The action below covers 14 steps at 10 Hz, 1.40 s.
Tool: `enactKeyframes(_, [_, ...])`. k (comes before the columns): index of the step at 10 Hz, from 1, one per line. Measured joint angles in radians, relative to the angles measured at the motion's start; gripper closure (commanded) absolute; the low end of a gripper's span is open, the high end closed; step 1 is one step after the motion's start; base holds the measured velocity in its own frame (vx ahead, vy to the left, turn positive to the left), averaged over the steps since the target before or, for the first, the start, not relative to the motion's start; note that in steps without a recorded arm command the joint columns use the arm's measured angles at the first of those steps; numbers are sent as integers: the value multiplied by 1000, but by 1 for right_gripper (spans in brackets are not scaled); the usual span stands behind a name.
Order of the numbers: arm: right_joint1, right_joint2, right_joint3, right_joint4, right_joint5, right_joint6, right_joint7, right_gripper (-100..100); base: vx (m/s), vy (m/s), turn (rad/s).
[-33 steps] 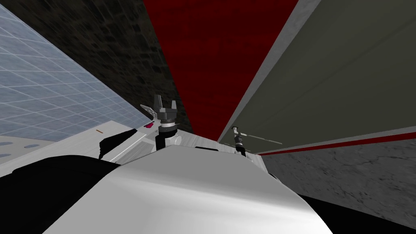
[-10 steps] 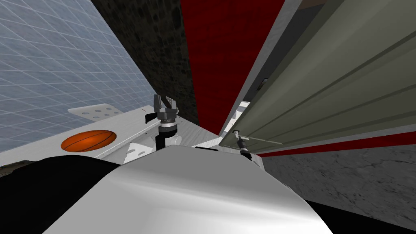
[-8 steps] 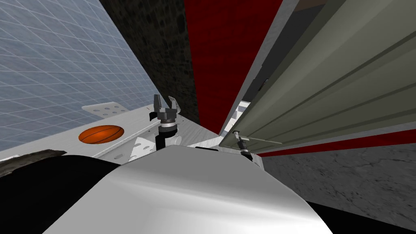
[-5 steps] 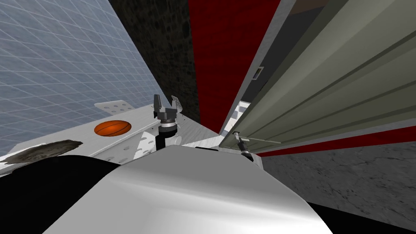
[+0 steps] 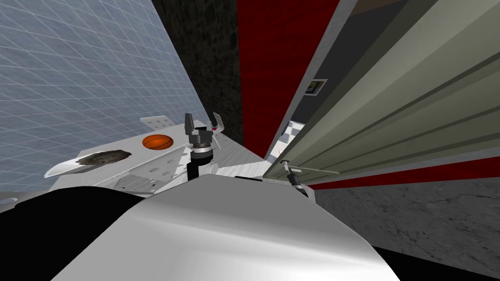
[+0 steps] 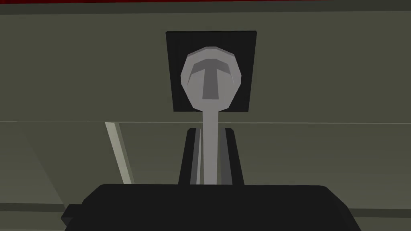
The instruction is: Pull the door open
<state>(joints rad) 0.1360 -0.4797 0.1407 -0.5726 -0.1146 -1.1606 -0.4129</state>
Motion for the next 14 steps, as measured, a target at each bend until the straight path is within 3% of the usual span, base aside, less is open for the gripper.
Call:
enactKeyframes(2, [-11, -5, 7, 57, 2, -46, -10, 100, -167, -53, 147])
enactKeyframes(3, [1, -14, 11, 54, 2, -61, -16, 100, -93, -30, 42])
enactKeyframes(8, [12, -23, 21, 69, 1, -99, -25, 100, -217, -82, 195])
enactKeyframes(10, [11, -26, 27, 99, 2, -127, -29, 100, -220, -80, 156])
enactKeyframes(11, [25, -29, 29, 87, 1, -128, -31, 100, -229, -85, 174])
enactKeyframes(14, [27, -30, 36, 109, 2, -153, -35, 100, -152, -45, 45])
